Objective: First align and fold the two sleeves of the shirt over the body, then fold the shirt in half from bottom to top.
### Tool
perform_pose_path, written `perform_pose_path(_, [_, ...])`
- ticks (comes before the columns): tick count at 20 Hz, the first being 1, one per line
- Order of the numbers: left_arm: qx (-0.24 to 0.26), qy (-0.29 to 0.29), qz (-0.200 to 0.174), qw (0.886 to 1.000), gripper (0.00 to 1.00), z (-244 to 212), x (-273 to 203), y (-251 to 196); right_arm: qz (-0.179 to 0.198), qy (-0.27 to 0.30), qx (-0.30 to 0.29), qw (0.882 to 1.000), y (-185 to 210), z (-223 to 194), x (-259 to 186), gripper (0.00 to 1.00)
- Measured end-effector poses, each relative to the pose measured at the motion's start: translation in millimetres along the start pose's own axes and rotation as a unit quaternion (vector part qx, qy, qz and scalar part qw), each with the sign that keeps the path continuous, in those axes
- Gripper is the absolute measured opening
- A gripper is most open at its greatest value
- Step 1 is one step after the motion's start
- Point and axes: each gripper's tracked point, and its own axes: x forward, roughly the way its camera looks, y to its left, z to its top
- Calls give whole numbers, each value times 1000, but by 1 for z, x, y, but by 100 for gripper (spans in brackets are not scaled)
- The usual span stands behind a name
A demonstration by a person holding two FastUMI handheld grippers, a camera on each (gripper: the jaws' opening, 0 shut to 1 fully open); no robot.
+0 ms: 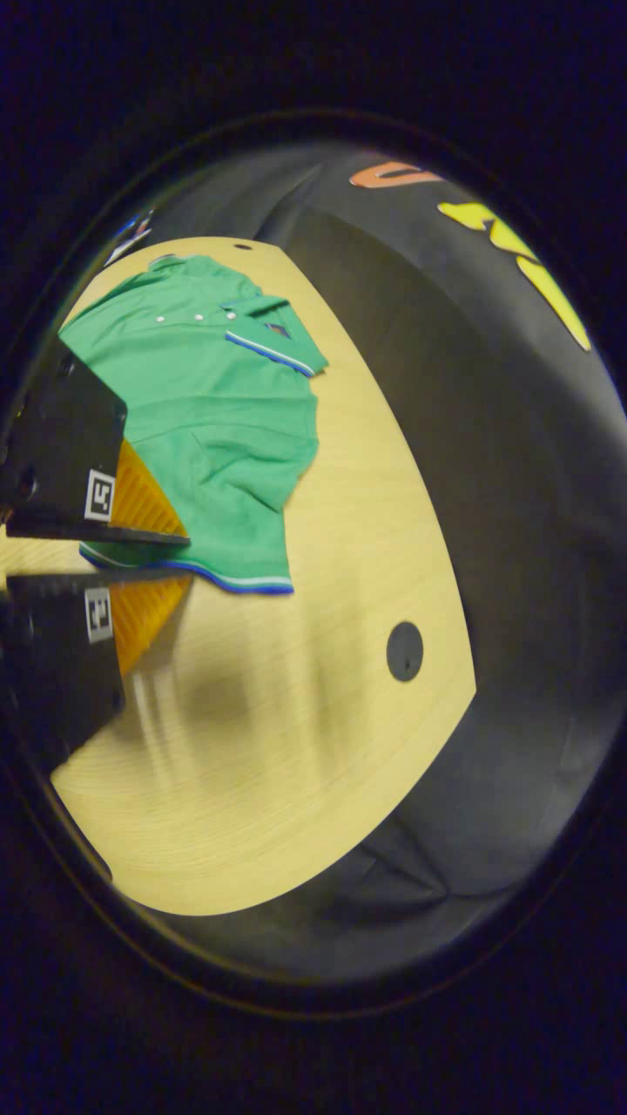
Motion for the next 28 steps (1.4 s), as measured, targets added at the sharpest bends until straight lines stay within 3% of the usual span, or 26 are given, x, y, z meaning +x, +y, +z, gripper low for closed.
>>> perform_pose_path(1, [-6,0,-4,1000,99,2,0,0,4,6,25,1000,0,4,6,7])
perform_pose_path(3, [-13,7,-10,1000,99,-3,5,8,-1,12,30,999,0,0,3,0])
perform_pose_path(6, [-20,16,-24,999,99,-10,13,18,-11,-11,-17,1000,9,7,-10,0])
perform_pose_path(12, [-10,6,-52,999,99,-5,39,51,-4,-41,-14,999,57,15,-41,0])
perform_pose_path(19, [-51,28,-61,996,99,-32,65,103,12,-47,-86,995,156,-4,-49,0])
perform_pose_path(23, [-42,38,-57,997,100,-50,75,127,20,-34,-120,992,195,-22,-48,0])
perform_pose_path(24, [-34,40,-54,997,99,-54,77,131,20,-38,-130,991,198,-22,-49,4])
perform_pose_path(27, [-27,50,-56,997,100,-61,88,139,19,-58,-148,987,203,-16,-66,31])
perform_pose_path(28, [-43,48,-77,995,95,-63,93,131,25,-73,-152,985,207,-10,-74,41])
